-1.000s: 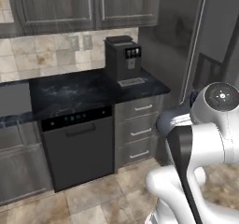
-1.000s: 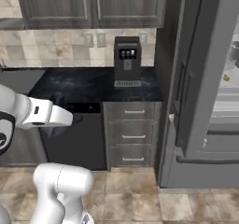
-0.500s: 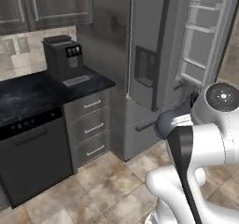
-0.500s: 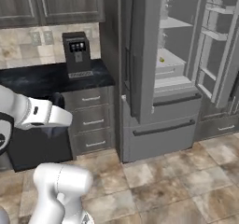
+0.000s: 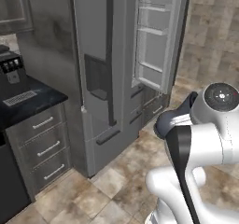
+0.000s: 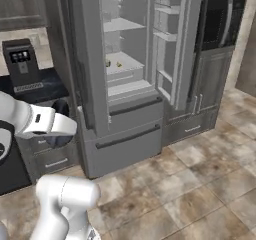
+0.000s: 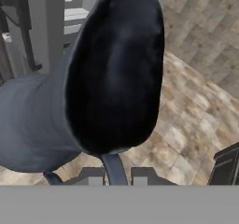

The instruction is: Move the cheese and lemon wedge from the top shelf to the second highest shelf to make space. Then, place the pitcher from the counter on the cleared top shelf.

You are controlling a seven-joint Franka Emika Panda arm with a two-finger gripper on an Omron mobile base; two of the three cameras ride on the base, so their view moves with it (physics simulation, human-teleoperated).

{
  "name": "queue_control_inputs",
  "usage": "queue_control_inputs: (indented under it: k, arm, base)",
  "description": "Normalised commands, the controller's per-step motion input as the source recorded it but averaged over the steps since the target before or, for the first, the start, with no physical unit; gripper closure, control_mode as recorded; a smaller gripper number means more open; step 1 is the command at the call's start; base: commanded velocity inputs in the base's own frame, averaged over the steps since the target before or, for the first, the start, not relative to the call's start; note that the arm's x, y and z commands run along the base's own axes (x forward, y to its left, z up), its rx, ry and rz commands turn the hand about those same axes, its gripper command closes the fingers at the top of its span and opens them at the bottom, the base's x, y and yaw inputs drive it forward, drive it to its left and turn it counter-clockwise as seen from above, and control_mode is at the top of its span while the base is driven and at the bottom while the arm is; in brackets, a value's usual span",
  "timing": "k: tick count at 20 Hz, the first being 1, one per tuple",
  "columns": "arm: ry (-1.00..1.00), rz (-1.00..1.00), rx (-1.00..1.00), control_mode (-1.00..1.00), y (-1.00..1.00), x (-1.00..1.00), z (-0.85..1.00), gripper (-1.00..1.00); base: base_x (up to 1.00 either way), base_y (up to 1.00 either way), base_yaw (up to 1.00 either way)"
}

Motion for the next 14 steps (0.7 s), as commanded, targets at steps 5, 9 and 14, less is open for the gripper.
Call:
queue_control_inputs:
  k: [5, 9, 14]
  arm:
    - [0.00, 0.00, 0.00, 1.00, 0.00, 0.00, 0.00, 1.00]
    - [0.00, 0.00, 0.00, 1.00, 0.00, 0.00, 0.00, 1.00]
    - [0.00, 0.00, 0.00, 1.00, 0.00, 0.00, 0.00, 1.00]
  base:
    - [0.54, -0.47, -0.20]
    - [0.68, -0.37, -0.09]
    - [0.82, -0.27, 0.06]
